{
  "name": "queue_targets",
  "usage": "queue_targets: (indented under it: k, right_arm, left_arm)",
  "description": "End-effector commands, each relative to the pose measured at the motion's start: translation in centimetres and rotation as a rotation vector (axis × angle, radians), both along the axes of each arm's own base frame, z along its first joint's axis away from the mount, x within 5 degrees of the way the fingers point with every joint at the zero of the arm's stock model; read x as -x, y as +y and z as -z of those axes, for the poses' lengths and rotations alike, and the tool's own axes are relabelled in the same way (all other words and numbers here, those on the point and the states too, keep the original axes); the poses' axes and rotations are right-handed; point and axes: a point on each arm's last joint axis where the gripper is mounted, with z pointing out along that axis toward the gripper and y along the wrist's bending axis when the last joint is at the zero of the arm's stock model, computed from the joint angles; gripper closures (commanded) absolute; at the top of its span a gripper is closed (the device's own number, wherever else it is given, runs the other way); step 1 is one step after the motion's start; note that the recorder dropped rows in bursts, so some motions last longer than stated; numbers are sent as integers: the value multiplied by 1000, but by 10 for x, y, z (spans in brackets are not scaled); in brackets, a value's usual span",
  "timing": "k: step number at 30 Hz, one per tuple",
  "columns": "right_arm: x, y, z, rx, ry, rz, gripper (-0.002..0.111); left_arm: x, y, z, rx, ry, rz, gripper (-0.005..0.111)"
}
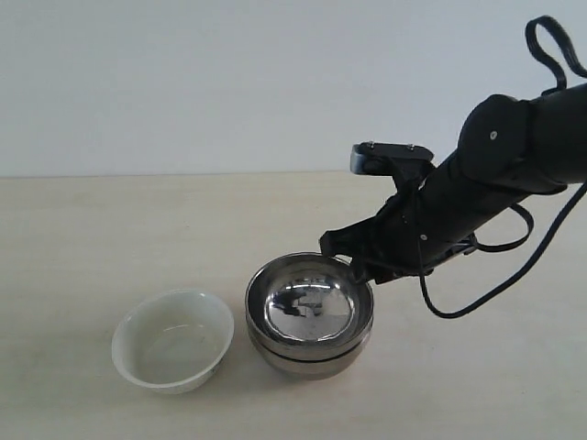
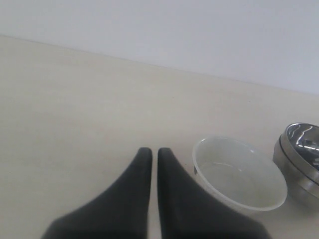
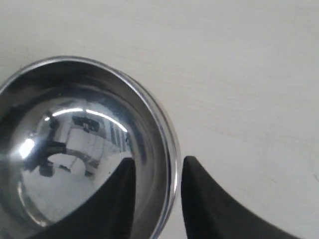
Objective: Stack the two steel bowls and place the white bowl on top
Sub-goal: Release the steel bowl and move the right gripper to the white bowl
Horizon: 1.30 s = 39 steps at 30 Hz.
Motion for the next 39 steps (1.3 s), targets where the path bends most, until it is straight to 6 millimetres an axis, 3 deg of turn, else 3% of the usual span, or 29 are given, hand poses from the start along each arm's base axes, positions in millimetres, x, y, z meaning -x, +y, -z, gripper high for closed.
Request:
queue_targets:
  k: [1,6,13,26,34,39]
  right_arm:
    - [7,-4,-36,-12,-97,-35,83]
    - [18,-10,-60,9,-166,-98,76]
    - [30,-7,-66,33,-153,-188,73]
    - [61,46,-69,32,-272,-424,73]
    - [65,67,-75,34,-255,-501,73]
    - [69,97,-69,91,-281,-617,73]
  left_arm:
    - [0,0,0,8,-4,-5,103]
    - [0,0,0,8,-4,-5,103]
    - [0,0,0,8,-4,-5,103]
    - [0,0,0,8,-4,-5,103]
    - [0,0,0,8,-4,-5,103]
    - [0,0,0,8,-4,-5,103]
